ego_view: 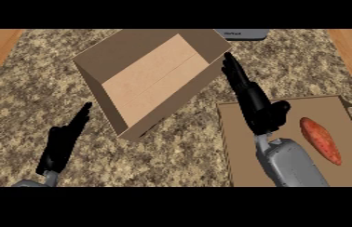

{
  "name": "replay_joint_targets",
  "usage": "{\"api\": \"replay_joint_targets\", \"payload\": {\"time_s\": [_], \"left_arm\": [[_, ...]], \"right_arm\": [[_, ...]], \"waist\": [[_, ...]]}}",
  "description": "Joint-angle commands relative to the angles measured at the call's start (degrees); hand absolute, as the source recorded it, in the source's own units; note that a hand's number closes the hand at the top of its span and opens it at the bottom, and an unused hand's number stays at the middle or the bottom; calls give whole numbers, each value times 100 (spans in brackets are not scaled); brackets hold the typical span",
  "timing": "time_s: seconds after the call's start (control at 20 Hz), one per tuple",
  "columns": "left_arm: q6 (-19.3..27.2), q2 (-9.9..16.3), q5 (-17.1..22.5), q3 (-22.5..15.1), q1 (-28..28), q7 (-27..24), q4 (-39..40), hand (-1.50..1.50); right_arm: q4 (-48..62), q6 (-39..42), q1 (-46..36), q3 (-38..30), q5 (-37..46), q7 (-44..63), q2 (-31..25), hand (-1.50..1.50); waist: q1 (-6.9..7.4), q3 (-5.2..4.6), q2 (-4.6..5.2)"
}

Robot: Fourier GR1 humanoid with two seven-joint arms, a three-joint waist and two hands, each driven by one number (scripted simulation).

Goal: Pick the sweet potato from the tray and place it in the cardboard box

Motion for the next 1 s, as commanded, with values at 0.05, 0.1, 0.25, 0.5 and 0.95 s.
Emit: {"api": "replay_joint_targets", "payload": {"time_s": [0.05,0.1,0.25,0.5,0.95], "left_arm": [[275,326,-199,399,-80,-42,96,0],[414,404,-292,546,-229,-105,255,0],[821,826,-578,889,-445,-163,199,0],[742,798,-515,863,-324,-159,236,0],[867,624,-651,790,-341,-233,385,0]], "right_arm": [[175,1909,343,-408,-1090,-397,-903,-150],[74,2368,302,-394,-1378,-264,-1051,-150],[117,3591,612,-179,-1817,-459,-1493,-150],[263,4358,673,85,-3,-2469,-2943,-150],[1432,5926,488,-775,-267,-4846,-3842,-150]], "waist": [[-70,53,-208],[-103,54,-200],[-55,116,-184],[-66,116,-141],[48,105,-121]]}}
